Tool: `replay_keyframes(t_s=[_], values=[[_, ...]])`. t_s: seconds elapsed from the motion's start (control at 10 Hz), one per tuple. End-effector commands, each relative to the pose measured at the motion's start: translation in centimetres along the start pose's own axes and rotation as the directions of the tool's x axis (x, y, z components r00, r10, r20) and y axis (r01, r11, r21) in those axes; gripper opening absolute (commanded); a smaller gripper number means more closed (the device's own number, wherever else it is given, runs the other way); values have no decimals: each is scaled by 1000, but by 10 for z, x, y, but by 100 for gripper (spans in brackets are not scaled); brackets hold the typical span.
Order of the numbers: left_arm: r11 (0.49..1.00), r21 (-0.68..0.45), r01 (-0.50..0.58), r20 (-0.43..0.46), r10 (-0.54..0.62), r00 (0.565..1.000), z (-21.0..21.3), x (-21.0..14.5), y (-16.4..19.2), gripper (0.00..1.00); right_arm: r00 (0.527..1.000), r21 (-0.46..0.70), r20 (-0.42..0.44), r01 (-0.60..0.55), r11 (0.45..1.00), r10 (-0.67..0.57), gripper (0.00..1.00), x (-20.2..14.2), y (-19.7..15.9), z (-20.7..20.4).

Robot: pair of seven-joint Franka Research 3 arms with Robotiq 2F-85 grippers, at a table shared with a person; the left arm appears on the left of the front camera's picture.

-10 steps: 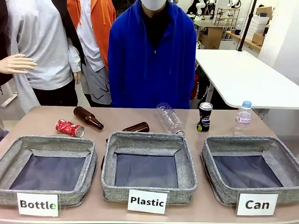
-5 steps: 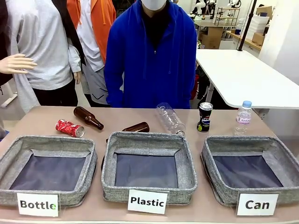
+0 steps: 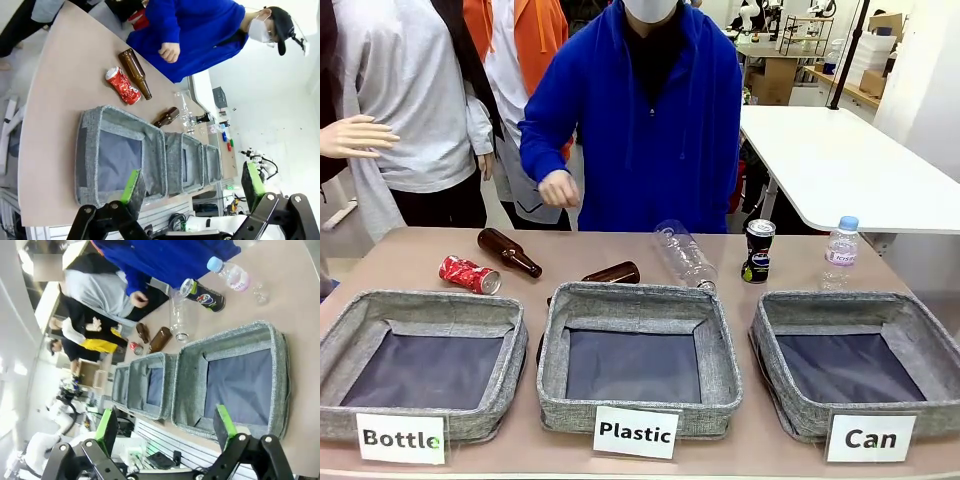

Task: Sort the can waste into the basket.
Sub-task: Pick up the can waste from the table and place it in the right Fabric basket.

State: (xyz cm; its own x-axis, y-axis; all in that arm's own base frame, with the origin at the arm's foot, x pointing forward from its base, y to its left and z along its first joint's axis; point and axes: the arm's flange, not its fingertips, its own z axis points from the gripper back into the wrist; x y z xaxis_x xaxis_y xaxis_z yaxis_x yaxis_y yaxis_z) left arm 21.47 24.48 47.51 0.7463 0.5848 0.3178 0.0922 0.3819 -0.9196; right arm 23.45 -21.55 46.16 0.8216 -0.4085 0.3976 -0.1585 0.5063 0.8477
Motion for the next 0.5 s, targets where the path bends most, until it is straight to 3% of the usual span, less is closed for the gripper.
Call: replay_keyframes(t_s=[0.0, 0.2, 0.4], values=[[1000, -11, 18, 1, -18, 1000, -5, 3, 0, 100, 971, -130, -98, -229, 965, 217, 100, 7, 56, -54], [1000, -11, 18, 1, -18, 1000, -5, 3, 0, 100, 878, -199, -191, -473, 859, 439, 100, 0, 126, -133], [1000, -11, 18, 1, -18, 1000, -5, 3, 0, 100, 720, -193, -386, -675, 713, 577, 100, -31, 155, -207]])
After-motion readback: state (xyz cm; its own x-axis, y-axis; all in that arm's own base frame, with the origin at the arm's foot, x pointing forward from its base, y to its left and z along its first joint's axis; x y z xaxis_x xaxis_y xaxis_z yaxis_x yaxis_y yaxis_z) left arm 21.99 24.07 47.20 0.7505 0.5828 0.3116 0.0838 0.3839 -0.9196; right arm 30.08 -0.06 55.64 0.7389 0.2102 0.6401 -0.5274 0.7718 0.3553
